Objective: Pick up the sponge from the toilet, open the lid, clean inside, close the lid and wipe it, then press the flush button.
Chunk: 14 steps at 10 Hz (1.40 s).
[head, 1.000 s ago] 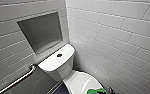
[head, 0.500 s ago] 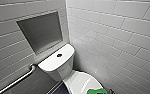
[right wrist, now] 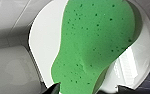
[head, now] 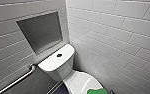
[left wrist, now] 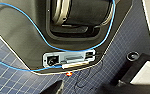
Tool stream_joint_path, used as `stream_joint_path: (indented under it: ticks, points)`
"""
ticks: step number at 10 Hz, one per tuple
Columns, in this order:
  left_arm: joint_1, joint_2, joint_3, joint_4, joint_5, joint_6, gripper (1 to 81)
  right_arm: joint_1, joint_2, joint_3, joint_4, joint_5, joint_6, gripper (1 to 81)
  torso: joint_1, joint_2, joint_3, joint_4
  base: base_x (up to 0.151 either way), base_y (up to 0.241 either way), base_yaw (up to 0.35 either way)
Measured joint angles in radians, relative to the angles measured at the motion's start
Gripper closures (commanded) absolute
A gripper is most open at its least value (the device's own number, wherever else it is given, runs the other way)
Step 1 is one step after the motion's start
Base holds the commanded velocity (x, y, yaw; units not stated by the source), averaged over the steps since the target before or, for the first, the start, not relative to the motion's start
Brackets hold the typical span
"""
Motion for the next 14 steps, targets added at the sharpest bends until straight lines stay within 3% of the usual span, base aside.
stream_joint_path:
  ticks: [4, 7, 14]
  points:
    - [0.0, 0.0, 0.0, -0.009, -0.001, -0.002, 1.0, 0.034, 0.01, -0.039, 0.02, 0.004, 0.0, 1.0, 0.0, 0.0, -0.01, 0.0, 0.0, 0.0, 0.0]
    - [-0.014, 0.0, 0.0, -0.011, -0.003, -0.002, 1.0, 0.042, 0.016, -0.041, 0.012, 0.002, -0.001, 1.0, 0.0, 0.0, -0.083, 0.0, 0.0, 0.0, 0.0]
    - [-0.015, 0.0, -0.002, -0.015, -0.006, -0.002, 1.0, 0.074, 0.046, -0.047, -0.032, -0.014, -0.008, 1.0, 0.003, -0.004, -0.094, 0.0, 0.0, 0.0, 0.0]
